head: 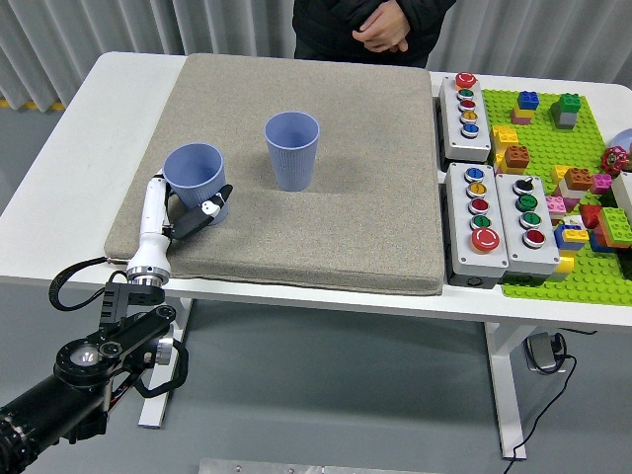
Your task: Pick cup pour cup place
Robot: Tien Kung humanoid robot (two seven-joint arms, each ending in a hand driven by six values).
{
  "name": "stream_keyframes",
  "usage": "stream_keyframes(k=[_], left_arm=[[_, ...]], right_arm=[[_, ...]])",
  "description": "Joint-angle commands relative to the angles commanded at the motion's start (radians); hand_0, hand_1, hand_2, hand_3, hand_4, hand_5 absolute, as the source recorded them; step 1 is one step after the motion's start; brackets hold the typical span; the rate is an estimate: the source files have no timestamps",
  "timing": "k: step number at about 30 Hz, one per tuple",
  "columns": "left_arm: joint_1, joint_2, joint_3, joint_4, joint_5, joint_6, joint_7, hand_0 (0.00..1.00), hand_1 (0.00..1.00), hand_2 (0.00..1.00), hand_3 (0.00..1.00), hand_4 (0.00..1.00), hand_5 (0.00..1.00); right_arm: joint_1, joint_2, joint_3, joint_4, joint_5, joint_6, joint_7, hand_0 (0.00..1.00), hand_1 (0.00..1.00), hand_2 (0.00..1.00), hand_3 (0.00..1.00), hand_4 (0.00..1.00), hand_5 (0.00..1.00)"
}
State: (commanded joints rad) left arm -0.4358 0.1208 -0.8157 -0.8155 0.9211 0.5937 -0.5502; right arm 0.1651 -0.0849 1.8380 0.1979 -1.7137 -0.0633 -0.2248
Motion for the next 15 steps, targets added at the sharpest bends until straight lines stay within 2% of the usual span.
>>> stream_keyframes(k=[3,4,9,10,15], left_arm=[[0.002,0.000,-0.003,-0.002,0.008,-0.003,0.004,0.669,0.694,0.801,0.788,0.903,0.390],[0.002,0.000,-0.004,-0.003,0.010,-0.004,0.005,0.684,0.698,0.826,0.830,0.908,0.393],[0.003,0.001,-0.009,-0.004,0.022,-0.015,0.013,0.684,0.698,0.826,0.830,0.908,0.393],[0.003,0.001,-0.010,-0.004,0.027,-0.017,0.015,0.708,0.737,0.867,0.891,0.933,0.424],[0.005,0.002,-0.015,-0.009,0.039,-0.021,0.020,0.708,0.737,0.867,0.891,0.933,0.424]], right_arm=[[-0.002,0.000,0.000,0.000,-0.001,0.000,-0.001,0.698,0.690,0.631,0.600,0.053,0.364],[-0.003,0.000,0.000,0.001,-0.001,0.000,-0.001,0.698,0.690,0.631,0.600,0.052,0.364],[-0.004,0.000,0.000,0.000,-0.001,0.001,0.000,0.698,0.690,0.631,0.600,0.052,0.364],[-0.004,0.000,0.000,0.000,-0.001,0.000,0.000,0.698,0.690,0.631,0.600,0.052,0.363],[-0.004,0.000,0.000,0.000,-0.001,0.000,-0.001,0.698,0.690,0.631,0.600,0.052,0.363]])
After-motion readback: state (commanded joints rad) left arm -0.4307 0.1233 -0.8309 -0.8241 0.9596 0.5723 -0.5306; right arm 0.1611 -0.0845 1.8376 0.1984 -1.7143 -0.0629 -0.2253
